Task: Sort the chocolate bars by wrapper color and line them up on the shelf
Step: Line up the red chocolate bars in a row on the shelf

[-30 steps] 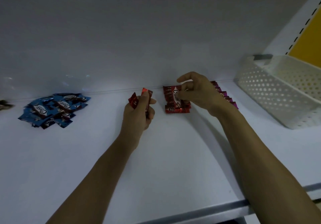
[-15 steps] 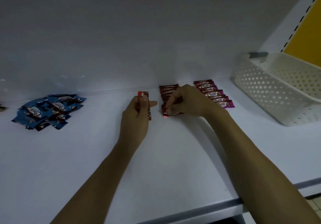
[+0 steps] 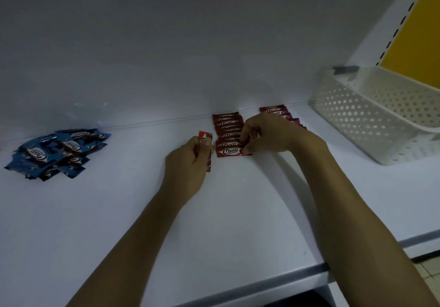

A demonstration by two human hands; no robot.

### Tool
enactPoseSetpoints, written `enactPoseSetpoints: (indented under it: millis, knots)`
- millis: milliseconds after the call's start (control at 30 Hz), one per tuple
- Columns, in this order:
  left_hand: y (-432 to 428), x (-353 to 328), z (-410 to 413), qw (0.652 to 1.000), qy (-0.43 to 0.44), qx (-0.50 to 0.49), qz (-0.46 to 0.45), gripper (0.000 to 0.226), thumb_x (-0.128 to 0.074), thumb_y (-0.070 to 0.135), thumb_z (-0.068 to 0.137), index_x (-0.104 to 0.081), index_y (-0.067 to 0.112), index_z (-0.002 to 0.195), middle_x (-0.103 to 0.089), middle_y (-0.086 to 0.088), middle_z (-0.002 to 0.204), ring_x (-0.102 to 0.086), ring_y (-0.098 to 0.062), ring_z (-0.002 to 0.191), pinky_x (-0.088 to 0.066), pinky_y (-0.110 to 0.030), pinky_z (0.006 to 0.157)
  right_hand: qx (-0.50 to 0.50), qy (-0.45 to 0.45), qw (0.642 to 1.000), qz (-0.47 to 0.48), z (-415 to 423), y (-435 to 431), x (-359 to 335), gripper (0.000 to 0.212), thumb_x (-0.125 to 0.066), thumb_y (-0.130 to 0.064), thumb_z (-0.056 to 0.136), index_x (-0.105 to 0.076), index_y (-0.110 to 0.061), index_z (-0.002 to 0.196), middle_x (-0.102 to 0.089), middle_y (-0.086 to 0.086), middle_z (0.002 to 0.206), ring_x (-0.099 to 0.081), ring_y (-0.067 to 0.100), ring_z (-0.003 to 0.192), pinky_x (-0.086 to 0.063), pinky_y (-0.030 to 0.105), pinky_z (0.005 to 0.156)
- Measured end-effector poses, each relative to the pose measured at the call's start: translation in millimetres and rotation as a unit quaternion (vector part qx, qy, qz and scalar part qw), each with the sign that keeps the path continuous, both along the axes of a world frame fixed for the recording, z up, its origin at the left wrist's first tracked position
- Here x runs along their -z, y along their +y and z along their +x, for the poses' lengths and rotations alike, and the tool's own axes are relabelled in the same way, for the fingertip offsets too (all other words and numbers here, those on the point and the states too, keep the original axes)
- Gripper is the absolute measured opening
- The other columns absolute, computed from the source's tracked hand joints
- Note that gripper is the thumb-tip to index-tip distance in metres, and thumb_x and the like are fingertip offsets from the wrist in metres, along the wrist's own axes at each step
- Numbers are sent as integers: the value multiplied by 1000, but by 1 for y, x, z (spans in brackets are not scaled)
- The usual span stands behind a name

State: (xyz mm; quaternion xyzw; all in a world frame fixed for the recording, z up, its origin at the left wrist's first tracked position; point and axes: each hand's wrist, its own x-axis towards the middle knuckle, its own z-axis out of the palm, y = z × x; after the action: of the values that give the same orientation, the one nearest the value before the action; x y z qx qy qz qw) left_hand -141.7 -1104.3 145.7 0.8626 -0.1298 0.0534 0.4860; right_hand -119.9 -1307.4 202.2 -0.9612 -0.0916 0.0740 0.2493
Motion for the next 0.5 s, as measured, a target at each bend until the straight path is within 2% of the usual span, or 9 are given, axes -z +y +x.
enactPoseSetpoints:
  millis: [67, 167, 233, 333, 433, 500]
  knots:
    - [-1, 1, 0, 1000, -8, 13, 22, 49, -28, 50, 95, -61, 13, 95, -70, -12, 90, -63, -21, 74, -54, -41, 78, 2, -6, 1000, -3, 0, 0, 0, 20, -79, -16, 75, -70, -19, 92, -54, -14, 77, -48, 1, 66, -34, 9, 55]
    - [-2, 1, 0, 999, -18, 20, 33, 32, -33, 40, 100, -50, 27, 77, -61, -5, 71, -50, -13, 59, -49, -34, 70, 6, -8, 1000, 0, 0, -2, 0, 17, -78, -14, 75, -71, -21, 89, -55, -14, 74, -49, 0, 64, -34, 5, 51]
    - [-1, 2, 0, 999, -16, 24, 35, 32, -33, 40, 100, -53, 22, 82, -59, -3, 70, -50, -14, 60, -48, -33, 68, 7, -7, 1000, -3, 0, -2, 0, 17, -78, -14, 76, -72, -20, 91, -56, -13, 74, -49, 1, 64, -34, 7, 52]
    - [-1, 2, 1, 999, -19, 30, 36, 40, -32, 42, 99, -60, 13, 98, -68, -9, 83, -58, -20, 68, -51, -36, 74, 8, -8, 1000, -10, -1, -2, 0, 17, -77, -15, 76, -71, -20, 91, -55, -12, 73, -47, 2, 62, -33, 7, 50]
    - [-2, 1, -1, 999, -30, 23, 34, 35, -34, 38, 100, -59, 14, 96, -60, -3, 71, -56, -17, 65, -52, -37, 75, 3, -11, 1000, -15, -1, -2, 1, 17, -77, -14, 77, -70, -19, 92, -53, -13, 73, -46, 2, 62, -33, 5, 48]
    - [-1, -1, -1, 999, -39, 8, -4, 33, -37, 37, 99, -60, 14, 91, -65, -6, 74, -59, -23, 67, -52, -33, 73, 3, -10, 1000, -24, -1, -3, 0, 17, -76, -14, 78, -70, -20, 92, -53, -14, 75, -47, 1, 63, -33, 6, 50]
